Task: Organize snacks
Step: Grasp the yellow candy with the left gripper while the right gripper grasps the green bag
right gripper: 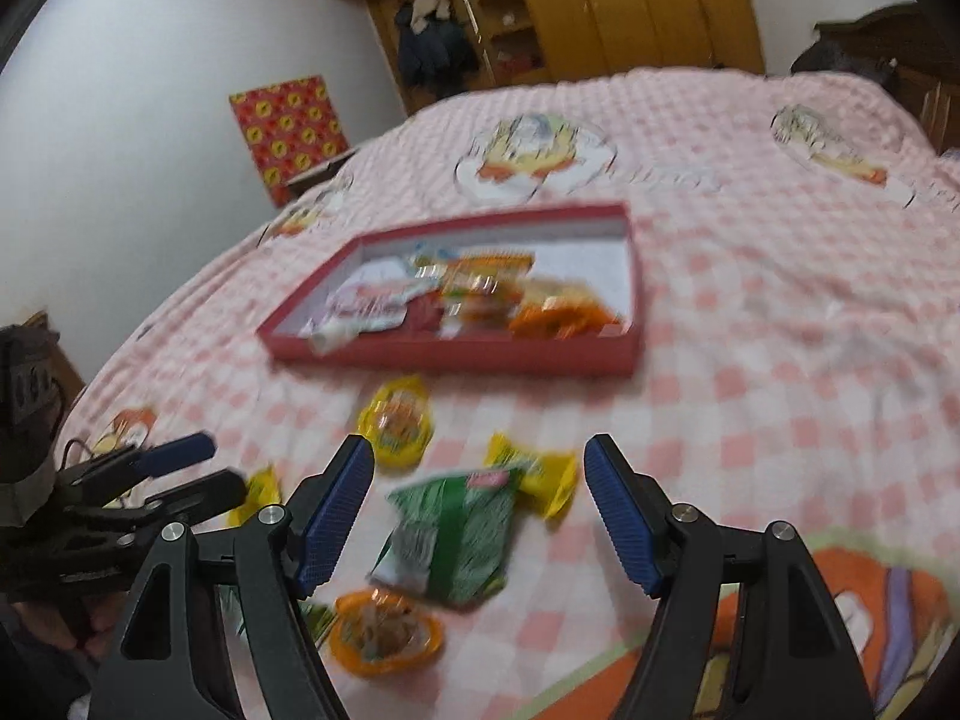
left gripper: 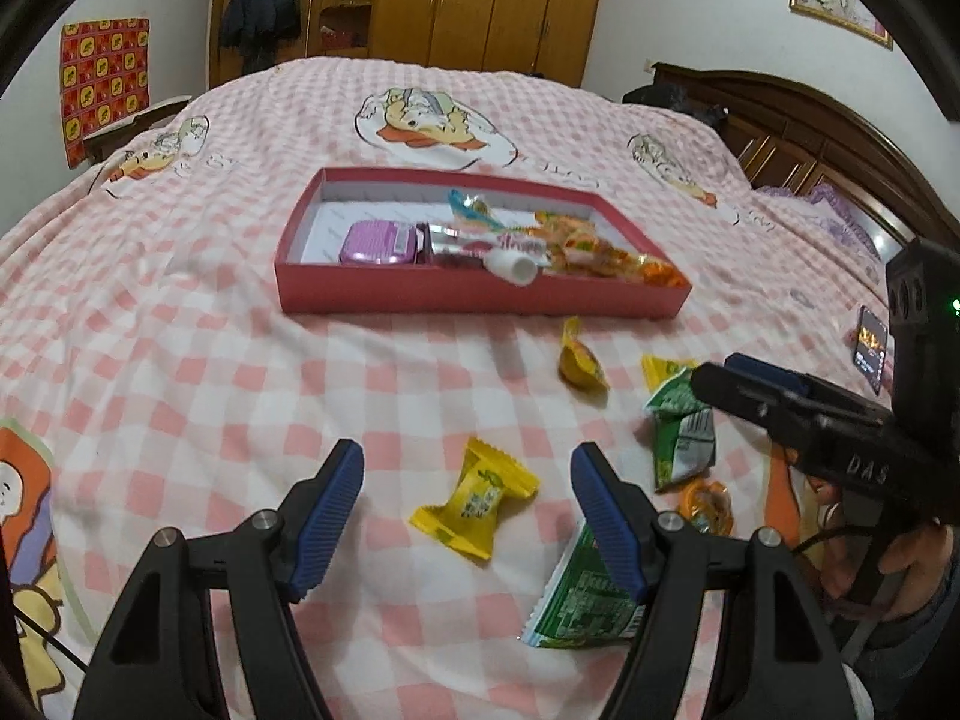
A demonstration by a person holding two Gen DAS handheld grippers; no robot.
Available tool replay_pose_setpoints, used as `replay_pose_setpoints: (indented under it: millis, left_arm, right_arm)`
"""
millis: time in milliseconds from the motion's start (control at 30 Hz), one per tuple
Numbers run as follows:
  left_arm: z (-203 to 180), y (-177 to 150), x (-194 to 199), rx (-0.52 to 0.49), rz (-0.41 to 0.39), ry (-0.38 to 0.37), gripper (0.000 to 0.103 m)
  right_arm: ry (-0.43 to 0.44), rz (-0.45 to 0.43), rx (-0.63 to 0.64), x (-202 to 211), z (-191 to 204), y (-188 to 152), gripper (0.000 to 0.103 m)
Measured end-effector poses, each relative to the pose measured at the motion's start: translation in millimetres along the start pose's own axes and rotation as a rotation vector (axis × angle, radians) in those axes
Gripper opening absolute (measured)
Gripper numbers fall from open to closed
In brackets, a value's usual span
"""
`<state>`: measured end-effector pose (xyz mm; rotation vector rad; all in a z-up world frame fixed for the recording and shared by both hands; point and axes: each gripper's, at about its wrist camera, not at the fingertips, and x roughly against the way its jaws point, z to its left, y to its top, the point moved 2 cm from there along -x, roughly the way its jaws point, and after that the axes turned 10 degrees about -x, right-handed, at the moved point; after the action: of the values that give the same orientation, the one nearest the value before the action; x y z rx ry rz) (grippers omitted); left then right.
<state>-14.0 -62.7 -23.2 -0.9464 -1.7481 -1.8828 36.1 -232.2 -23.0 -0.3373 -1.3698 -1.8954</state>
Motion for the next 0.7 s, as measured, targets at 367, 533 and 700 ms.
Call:
replay_pose_setpoints:
  millis: [367, 533, 700]
  left_arm:
    - [4, -15, 1, 0.024, -0.014, -0.052, 0.028]
    - [0, -18, 4, 0.007, -0.037, -0.02, 0.028]
    - [-1, -19, 10, 0.006, -0.071, 0.003, 0.028]
  right_arm:
    - [-0.022, 0.072, 0.093, -18, 17, -24, 0.042]
    - [0.014, -0.017, 0.101, 0, 21, -23, 0.039]
    - [0.056, -0.13, 0.075, 24, 18, -21, 0.039]
